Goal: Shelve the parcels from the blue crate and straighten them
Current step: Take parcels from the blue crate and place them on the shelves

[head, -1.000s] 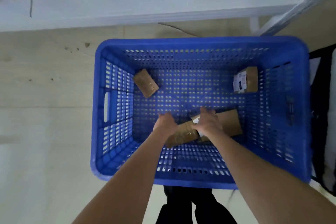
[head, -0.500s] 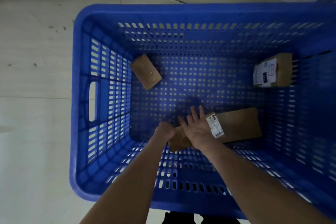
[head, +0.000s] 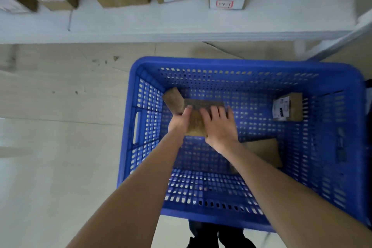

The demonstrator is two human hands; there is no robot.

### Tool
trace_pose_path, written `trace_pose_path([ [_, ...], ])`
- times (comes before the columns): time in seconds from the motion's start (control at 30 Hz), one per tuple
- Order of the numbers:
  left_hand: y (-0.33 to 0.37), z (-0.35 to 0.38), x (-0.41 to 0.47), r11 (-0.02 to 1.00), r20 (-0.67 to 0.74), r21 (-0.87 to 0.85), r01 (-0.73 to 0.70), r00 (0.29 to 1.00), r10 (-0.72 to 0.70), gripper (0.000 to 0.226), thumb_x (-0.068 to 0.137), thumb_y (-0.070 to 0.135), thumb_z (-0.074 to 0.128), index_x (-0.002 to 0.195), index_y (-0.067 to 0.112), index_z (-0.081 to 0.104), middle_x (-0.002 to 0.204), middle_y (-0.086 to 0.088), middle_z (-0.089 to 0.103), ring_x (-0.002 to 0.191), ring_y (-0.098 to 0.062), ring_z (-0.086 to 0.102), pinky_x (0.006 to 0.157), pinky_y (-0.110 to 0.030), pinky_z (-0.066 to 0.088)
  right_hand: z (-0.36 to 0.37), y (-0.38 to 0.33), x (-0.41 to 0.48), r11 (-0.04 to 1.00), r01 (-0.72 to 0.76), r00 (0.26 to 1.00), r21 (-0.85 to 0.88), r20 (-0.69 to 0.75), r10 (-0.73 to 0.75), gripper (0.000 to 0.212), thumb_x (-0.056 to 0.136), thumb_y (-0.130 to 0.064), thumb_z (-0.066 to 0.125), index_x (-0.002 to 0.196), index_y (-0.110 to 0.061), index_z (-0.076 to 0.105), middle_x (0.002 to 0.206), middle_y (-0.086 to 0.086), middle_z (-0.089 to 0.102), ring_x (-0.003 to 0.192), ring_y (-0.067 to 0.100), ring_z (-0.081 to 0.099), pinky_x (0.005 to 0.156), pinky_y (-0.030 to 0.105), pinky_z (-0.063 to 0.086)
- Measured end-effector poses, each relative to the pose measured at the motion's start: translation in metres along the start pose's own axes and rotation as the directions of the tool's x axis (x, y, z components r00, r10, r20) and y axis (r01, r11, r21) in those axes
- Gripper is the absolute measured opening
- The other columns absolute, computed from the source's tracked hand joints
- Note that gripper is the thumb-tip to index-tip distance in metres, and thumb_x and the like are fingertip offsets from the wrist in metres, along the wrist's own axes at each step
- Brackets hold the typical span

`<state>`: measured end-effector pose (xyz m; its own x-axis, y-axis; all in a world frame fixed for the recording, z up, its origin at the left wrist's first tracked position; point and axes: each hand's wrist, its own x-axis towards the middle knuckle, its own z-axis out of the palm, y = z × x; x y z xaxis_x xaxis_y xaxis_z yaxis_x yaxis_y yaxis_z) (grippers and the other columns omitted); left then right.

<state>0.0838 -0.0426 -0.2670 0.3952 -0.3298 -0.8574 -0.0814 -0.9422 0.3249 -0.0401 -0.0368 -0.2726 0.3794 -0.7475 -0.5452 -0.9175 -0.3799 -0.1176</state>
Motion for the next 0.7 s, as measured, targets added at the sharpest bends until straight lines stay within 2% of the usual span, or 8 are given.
trace_pose_path([
  [0.07,0.024,-0.02,-0.035,0.998,0.016,-0.056,0.038,0.999,-0.037,0.069,0.086,0.061,0.051,0.137,0.015,0.042,0.129,-0.012,0.052,0.117,-0.036,0.051,0.094,-0.049,0.047,-0.043,-0.006,-0.019,1.0,0.01,0.998,0.017,-0.059,-0.009,0.086,0.081,-0.039,0.069,0.146,-0.023,0.017,0.14,0.008,0.028,0.135,0.031,0.024,0.117,0.052,0.005],
  [0.17,0.058,-0.054,-0.092,0.988,0.019,-0.153,0.022,1.0,-0.02,0.054,0.084,0.049,0.061,0.126,0.018,0.048,0.113,-0.009,0.057,0.104,-0.031,0.056,0.082,-0.044,0.054,-0.106,-0.013,-0.056,0.999,0.035,0.988,0.031,-0.15,-0.03,0.083,0.081,-0.04,0.069,0.146,-0.022,0.021,0.143,0.009,0.027,0.137,0.031,0.023,0.118,0.051,0.004],
  [0.27,0.086,-0.091,-0.152,0.987,0.003,-0.134,-0.089,0.996,0.09,0.037,0.079,0.037,0.066,0.108,0.018,0.055,0.087,-0.004,0.059,0.09,-0.027,0.06,0.076,-0.037,0.052,-0.165,-0.017,-0.094,0.989,0.067,0.974,0.131,-0.225,-0.036,0.076,0.081,-0.055,0.066,0.141,-0.021,0.034,0.137,0.006,0.036,0.132,0.028,0.032,0.117,0.046,0.014],
  [0.33,0.104,-0.115,-0.191,0.98,-0.006,-0.099,-0.174,0.985,0.174,0.05,0.066,0.042,0.071,0.106,0.015,0.058,0.088,-0.003,0.062,0.091,-0.027,0.063,0.078,-0.037,0.051,-0.204,-0.018,-0.116,0.949,0.068,0.966,0.308,-0.258,0.015,0.066,0.085,-0.063,0.055,0.135,-0.022,0.042,0.131,0.002,0.041,0.125,0.024,0.037,0.111,0.039,0.027],
  [0.43,0.131,-0.148,-0.249,0.952,0.008,-0.15,-0.265,0.963,0.27,0.063,0.069,0.035,0.073,0.124,0.013,0.053,0.101,-0.009,0.064,0.091,-0.026,0.063,0.078,-0.036,0.052,-0.266,-0.021,-0.142,0.796,-0.017,0.904,0.606,-0.33,0.271,0.055,0.092,-0.059,0.043,0.131,-0.019,0.048,0.127,0.005,0.048,0.119,0.023,0.042,0.1,0.038,0.04],
  [0.53,0.153,-0.175,-0.302,0.915,0.044,-0.227,-0.333,0.935,0.351,0.064,0.081,0.014,0.07,0.136,0.011,0.037,0.112,-0.009,0.056,0.085,-0.02,0.058,0.065,-0.028,0.049,-0.321,-0.023,-0.166,0.604,-0.115,0.844,0.788,-0.243,0.479,0.057,0.098,-0.049,0.043,0.141,-0.013,0.039,0.137,0.015,0.041,0.127,0.032,0.041,0.101,0.045,0.039],
  [0.63,0.169,-0.195,-0.349,0.877,0.022,-0.125,-0.463,0.883,0.469,0.072,0.077,0.01,0.073,0.139,0.008,0.037,0.121,-0.009,0.054,0.102,-0.023,0.059,0.083,-0.034,0.053,-0.368,-0.023,-0.191,0.409,-0.144,0.851,0.901,-0.098,0.516,0.065,0.099,-0.047,0.043,0.15,-0.011,0.026,0.149,0.016,0.032,0.133,0.035,0.039,0.105,0.044,0.037],
  [0.7,0.175,-0.203,-0.384,0.834,0.007,0.013,-0.551,0.835,0.551,0.079,0.068,0.017,0.076,0.138,0.009,0.04,0.129,-0.012,0.051,0.11,-0.026,0.056,0.092,-0.038,0.052,-0.391,-0.02,-0.211,0.314,-0.148,0.867,0.938,-0.03,0.497,0.067,0.099,-0.048,0.043,0.151,-0.012,0.023,0.151,0.015,0.033,0.136,0.034,0.038,0.106,0.042,0.035],
])
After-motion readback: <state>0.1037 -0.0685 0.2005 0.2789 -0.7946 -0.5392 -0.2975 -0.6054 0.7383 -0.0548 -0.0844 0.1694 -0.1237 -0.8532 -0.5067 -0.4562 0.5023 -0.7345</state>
